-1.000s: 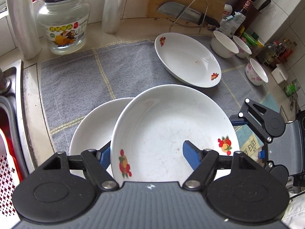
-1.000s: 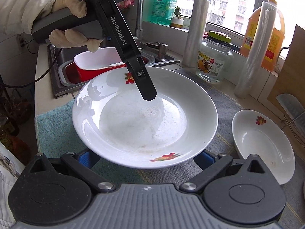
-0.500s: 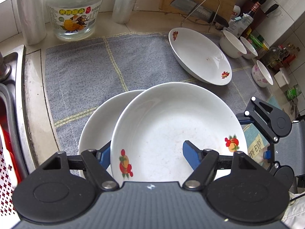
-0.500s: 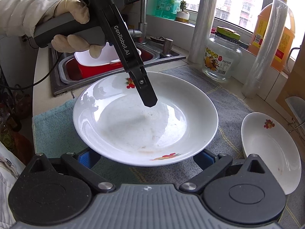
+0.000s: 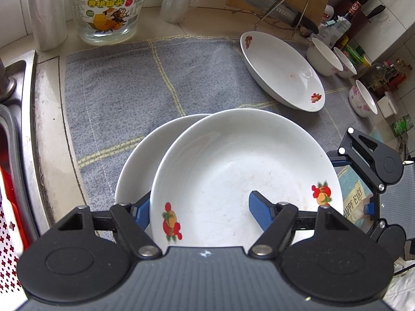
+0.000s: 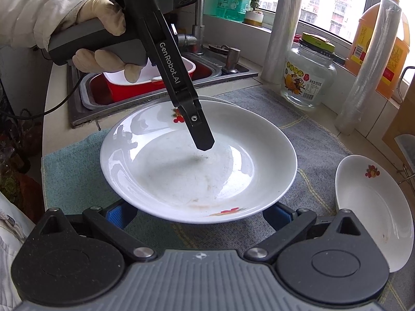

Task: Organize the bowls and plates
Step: 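Carry the plate with the left gripper and lower it onto the stained plate, then open the left gripper and release the plate onto the stack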

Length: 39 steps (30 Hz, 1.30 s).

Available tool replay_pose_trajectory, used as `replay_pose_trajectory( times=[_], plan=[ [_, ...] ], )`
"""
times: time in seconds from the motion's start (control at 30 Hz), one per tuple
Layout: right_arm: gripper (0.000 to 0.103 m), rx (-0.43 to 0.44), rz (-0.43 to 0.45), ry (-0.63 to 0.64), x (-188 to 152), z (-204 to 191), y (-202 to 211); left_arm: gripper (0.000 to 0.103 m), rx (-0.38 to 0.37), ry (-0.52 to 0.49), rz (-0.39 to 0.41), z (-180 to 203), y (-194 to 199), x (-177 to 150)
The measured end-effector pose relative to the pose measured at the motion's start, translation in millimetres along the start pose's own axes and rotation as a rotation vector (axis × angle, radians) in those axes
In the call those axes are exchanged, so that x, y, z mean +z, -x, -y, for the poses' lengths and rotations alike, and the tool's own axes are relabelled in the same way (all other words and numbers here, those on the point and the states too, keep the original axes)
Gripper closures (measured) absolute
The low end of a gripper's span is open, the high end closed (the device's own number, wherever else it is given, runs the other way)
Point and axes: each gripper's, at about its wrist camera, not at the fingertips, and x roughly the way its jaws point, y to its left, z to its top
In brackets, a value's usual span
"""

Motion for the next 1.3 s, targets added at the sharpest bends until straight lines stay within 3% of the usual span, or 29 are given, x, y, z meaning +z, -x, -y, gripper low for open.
replay_pose_trajectory(
  times=[0.57, 1.3],
  plan=[
    [0.000, -0.014, 0.008, 0.014, -1, -2, 3, 0.024, 0.114, -0.103, -0.077, 18, -7, 10],
    [0.000, -0.042, 0.003, 0.020, 1, -6, 2, 0.019, 0.149, -0.078, -0.011, 18, 17, 1]
  ],
)
